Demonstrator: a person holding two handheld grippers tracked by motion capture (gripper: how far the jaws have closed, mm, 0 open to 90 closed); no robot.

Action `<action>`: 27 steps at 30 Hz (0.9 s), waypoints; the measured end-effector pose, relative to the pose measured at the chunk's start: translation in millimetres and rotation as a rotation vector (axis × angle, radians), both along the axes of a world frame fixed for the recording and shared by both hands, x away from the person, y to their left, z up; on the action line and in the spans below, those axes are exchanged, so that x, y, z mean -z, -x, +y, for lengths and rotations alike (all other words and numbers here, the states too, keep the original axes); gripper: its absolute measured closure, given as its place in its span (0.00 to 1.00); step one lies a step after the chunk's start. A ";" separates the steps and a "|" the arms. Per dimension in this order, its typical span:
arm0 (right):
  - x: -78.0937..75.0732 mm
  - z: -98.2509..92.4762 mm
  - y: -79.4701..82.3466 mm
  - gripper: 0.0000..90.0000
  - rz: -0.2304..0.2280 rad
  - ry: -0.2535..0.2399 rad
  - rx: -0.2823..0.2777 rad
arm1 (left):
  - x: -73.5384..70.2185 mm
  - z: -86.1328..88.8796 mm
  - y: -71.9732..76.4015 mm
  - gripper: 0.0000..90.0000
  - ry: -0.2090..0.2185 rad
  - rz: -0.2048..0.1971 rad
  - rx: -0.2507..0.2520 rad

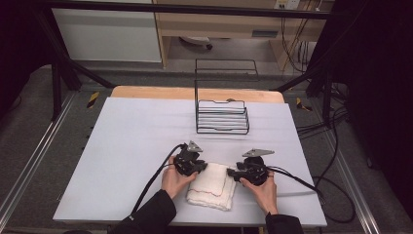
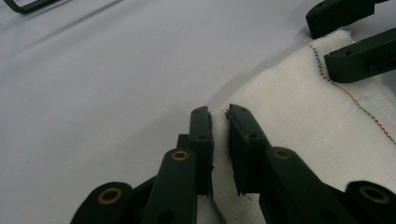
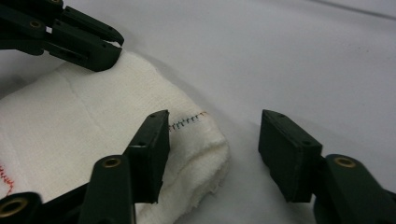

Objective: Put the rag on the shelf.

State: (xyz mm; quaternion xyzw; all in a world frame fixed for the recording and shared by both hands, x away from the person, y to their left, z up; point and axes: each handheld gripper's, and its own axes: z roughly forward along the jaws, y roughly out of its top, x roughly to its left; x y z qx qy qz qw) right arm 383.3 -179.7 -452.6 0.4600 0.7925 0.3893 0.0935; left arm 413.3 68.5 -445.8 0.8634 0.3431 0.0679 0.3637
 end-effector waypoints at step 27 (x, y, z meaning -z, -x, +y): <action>-0.4 2.4 1.6 0.91 0.104 -0.098 0.010 | 0.2 4.2 -0.2 0.91 0.032 0.003 -0.001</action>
